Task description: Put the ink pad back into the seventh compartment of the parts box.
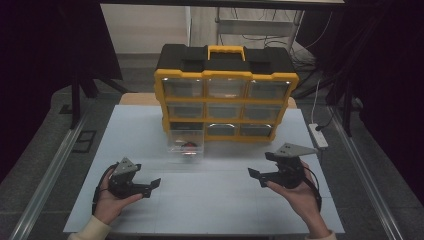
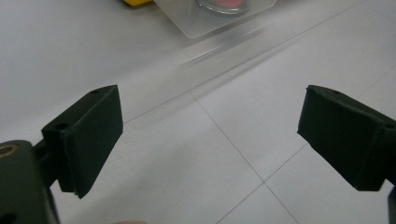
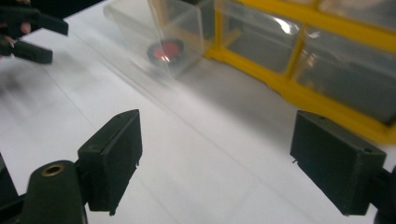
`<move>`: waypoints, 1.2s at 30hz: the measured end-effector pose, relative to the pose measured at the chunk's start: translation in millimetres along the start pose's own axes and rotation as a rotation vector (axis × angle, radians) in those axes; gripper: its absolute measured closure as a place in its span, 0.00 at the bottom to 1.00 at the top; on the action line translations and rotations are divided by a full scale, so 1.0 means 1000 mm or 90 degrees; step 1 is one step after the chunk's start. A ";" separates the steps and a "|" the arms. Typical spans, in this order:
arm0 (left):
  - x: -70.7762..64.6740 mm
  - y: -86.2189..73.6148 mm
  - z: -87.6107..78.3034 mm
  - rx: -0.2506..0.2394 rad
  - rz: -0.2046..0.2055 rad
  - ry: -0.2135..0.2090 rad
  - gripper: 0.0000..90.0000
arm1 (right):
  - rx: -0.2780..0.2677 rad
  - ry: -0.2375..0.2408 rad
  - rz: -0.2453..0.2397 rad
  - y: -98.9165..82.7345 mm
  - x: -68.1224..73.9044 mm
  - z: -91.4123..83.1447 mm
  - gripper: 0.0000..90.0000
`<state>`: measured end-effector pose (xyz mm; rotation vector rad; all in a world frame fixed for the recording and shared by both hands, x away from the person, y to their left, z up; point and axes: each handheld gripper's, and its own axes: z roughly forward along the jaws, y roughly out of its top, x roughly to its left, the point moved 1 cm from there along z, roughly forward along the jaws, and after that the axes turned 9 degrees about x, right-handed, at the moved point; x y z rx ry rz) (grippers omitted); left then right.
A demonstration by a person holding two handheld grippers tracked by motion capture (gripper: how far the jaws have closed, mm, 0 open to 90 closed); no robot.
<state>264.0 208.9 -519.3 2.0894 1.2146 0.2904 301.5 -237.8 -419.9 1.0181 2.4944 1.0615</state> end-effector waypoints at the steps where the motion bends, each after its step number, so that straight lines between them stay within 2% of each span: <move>1: 0.000 0.000 0.000 0.000 0.000 0.000 0.09 | -0.001 -0.001 0.001 -0.004 -0.001 -0.003 0.19; 6: 0.000 0.000 0.000 0.000 0.001 0.000 0.09 | -0.008 -0.007 0.007 -0.009 -0.007 -0.007 0.19; 10: 0.000 0.000 0.000 -0.001 0.000 0.001 0.09 | -0.023 -0.013 0.007 -0.014 -0.008 0.001 0.19; 13: 0.001 0.000 0.000 -0.002 0.001 -0.001 0.09 | -0.030 -0.009 0.023 -0.027 -0.014 0.016 0.19; 16: 0.002 -0.001 -0.001 -0.002 -0.001 0.000 0.09 | -0.013 -0.005 0.037 -0.043 -0.020 0.032 0.19; 18: 0.002 -0.001 -0.001 -0.003 -0.002 0.000 0.09 | -0.001 -0.016 0.049 -0.055 -0.024 0.037 0.19; 22: 0.002 -0.001 0.000 -0.003 0.000 0.001 0.09 | -0.003 -0.012 0.077 -0.071 -0.031 0.040 0.19; 29: 0.002 -0.001 0.001 0.000 -0.003 0.003 0.09 | -0.012 -0.007 0.074 -0.072 -0.031 0.042 0.19; 36: 0.003 -0.001 0.002 0.002 -0.001 0.004 0.09 | -0.016 -0.014 0.071 -0.072 -0.033 0.042 0.19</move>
